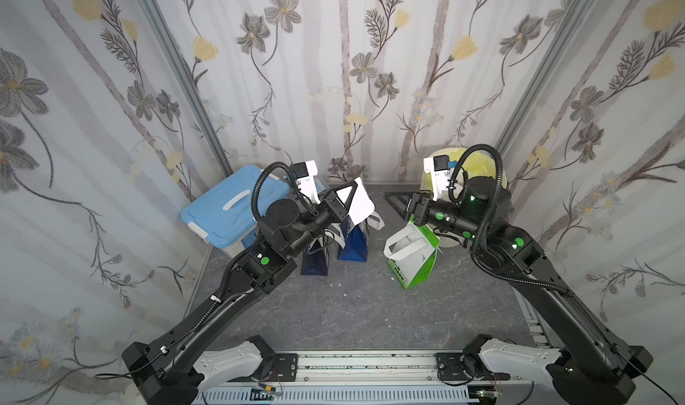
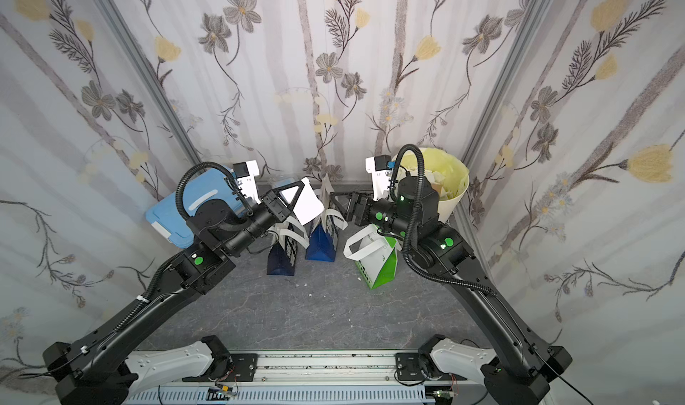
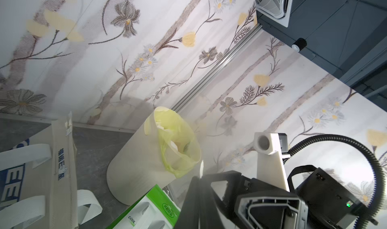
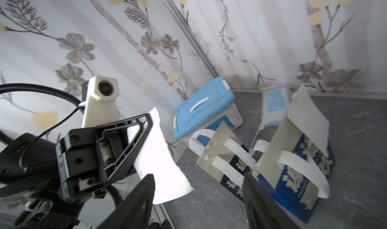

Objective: Shred takeout receipts and throw away
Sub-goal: Shred the takeout receipt.

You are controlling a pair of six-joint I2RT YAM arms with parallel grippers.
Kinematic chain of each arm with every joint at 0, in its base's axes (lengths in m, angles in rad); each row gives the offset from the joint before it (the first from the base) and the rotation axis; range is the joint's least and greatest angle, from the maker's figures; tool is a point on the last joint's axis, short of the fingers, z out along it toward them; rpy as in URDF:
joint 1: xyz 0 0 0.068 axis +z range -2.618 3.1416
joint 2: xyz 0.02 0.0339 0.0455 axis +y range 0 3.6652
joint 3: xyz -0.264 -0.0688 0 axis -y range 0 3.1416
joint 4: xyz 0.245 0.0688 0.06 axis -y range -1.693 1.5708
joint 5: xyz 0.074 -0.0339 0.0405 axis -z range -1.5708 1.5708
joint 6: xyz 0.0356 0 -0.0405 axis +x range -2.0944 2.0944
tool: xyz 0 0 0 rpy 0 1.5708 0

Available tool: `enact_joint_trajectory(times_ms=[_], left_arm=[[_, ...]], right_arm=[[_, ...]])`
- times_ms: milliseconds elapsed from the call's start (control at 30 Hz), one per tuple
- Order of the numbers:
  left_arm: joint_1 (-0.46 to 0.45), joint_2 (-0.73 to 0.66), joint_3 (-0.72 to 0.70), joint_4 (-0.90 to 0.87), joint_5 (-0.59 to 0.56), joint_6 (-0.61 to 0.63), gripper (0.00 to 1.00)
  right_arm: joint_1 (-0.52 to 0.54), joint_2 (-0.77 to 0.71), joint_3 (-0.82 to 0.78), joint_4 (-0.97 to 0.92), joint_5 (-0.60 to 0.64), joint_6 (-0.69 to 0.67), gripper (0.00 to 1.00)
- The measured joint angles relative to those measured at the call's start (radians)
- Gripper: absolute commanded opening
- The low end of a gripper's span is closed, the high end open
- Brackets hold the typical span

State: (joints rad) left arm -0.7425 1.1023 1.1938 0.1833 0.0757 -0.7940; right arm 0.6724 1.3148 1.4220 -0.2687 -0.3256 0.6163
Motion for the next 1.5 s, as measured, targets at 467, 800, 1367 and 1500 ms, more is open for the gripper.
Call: enact_joint_trajectory(times_ms=[467, 800, 1367, 1500], left_arm=[[0.000, 0.004, -0.028, 0.191, 0.163, -0.099, 0.00], [0.000, -0.008, -0.062, 0.222, 0.153, -0.126, 0.00], [0.002, -0.071, -0.066, 0.135, 0.142, -0.058, 0.58], [0.024, -0.084, 0.001, -0.007, 0.167, 0.052, 0.65]], right_arm=[[0.086, -0.012, -0.079, 0.217, -0.093, 0.085, 0.75], [0.110, -0.029, -0.130, 0.323, -0.088, 0.142, 0.38], [0.134, -0.033, -0.130, 0.320, -0.031, 0.127, 0.00], [0.138, -0.024, -0.075, 0.171, -0.037, -0.013, 0.00]])
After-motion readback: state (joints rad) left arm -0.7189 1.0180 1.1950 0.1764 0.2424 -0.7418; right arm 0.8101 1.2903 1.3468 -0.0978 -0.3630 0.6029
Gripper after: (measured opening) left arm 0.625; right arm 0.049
